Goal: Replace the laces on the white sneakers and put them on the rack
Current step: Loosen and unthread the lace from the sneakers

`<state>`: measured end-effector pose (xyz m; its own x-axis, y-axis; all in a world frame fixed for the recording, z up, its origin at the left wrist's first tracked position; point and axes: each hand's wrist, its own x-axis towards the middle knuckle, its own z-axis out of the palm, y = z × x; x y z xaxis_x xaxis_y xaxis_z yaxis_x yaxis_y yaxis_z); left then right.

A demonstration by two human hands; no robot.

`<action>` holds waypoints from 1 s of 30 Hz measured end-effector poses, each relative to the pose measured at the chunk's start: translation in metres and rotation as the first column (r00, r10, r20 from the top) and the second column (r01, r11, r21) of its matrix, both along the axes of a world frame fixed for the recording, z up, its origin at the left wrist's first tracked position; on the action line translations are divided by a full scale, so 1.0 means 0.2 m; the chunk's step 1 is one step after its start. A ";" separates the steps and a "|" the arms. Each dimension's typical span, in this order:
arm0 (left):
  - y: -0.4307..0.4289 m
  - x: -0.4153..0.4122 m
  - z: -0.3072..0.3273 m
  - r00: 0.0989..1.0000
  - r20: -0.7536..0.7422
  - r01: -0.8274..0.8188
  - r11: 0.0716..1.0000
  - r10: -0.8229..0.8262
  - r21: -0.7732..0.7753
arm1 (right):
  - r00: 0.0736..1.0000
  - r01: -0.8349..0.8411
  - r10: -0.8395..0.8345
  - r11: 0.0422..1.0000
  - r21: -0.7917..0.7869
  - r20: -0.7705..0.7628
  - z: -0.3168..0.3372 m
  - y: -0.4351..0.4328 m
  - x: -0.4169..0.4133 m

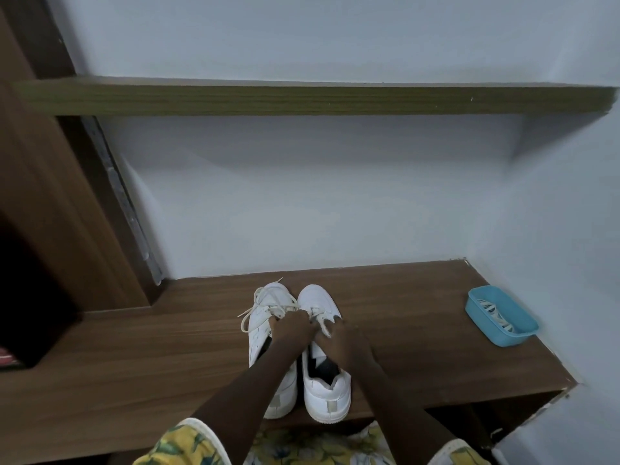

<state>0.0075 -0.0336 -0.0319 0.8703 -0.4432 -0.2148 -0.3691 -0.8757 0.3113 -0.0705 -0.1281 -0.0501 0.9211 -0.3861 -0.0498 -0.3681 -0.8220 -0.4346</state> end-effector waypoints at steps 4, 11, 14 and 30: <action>0.02 0.02 0.01 1.000 -0.008 0.017 0.999 -0.018 -0.027 | 0.983 0.136 -0.140 0.990 0.041 0.116 0.04 0.01 0.06; 0.04 0.03 -0.02 0.998 0.038 0.057 0.998 -0.057 -0.005 | 0.993 0.079 -0.070 0.993 -0.092 0.091 0.00 0.02 0.17; 0.03 0.04 -0.03 0.996 0.051 0.077 0.997 -0.078 0.020 | 0.998 0.052 -0.042 0.973 -0.226 0.050 -0.01 0.05 0.20; 0.03 -0.03 -0.02 0.970 0.177 0.148 0.982 -0.168 0.121 | 0.812 0.411 -0.582 0.627 0.662 0.048 -0.07 -0.06 0.21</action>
